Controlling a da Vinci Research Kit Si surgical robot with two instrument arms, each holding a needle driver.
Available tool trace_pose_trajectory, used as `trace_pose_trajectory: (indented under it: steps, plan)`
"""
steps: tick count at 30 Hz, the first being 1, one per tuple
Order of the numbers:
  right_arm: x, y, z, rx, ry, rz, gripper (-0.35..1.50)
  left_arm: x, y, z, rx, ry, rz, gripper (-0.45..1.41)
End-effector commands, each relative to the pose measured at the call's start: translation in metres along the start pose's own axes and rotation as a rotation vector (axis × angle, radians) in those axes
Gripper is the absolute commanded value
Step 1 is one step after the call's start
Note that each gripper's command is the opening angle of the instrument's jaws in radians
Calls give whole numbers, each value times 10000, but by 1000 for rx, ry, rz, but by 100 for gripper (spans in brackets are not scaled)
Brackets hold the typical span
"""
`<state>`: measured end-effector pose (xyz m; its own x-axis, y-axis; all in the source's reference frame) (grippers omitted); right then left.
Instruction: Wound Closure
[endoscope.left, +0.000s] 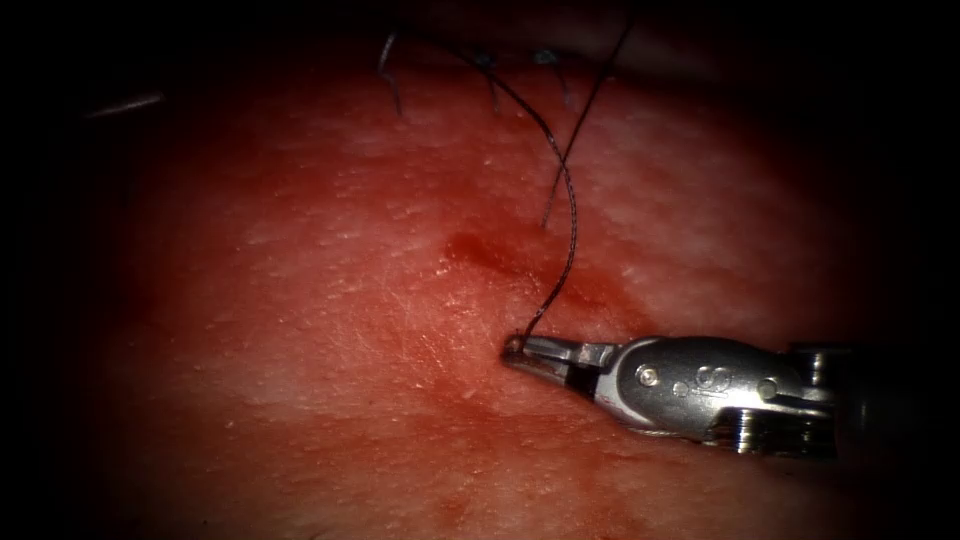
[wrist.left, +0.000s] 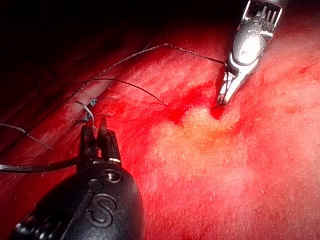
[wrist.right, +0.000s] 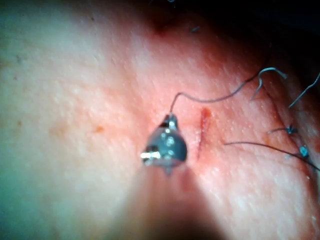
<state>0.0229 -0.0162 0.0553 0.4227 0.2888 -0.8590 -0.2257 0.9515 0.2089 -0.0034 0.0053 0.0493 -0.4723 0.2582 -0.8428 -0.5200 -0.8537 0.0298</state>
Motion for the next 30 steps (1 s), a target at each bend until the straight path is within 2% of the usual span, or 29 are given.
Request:
trace_pose_trajectory:
  steps: [1, 4, 9, 14, 17, 22, 26, 30]
  plan:
    - [6, -7, 4, 4, 3, -18, -35, -1, 3, 8, 1, 1, 1, -45]
    - [21, -19, -2, 16, 3, -34, -35, -1, 3, 8, -2, 2, 2, -45]
    - [40, -45, -17, 98, -23, -36, -35, -1, 7, 9, -13, -4, 8, -45]
    - [84, -73, -46, 180, -45, -30, -35, 1, 25, 17, -65, -7, 9, -45]
    - [106, -86, -63, 204, -40, -32, -35, 7, 39, 21, -119, 11, -25, -45]
    - [131, -108, -81, 230, -34, -48, -35, 21, 64, 25, -260, 89, -86, -45]
    - [141, -123, -83, 251, -45, -58, -35, 28, 82, 24, -370, 136, -117, -45]
    - [147, -135, -84, 276, -54, -72, -35, 27, 99, 23, -473, 144, -129, -45]
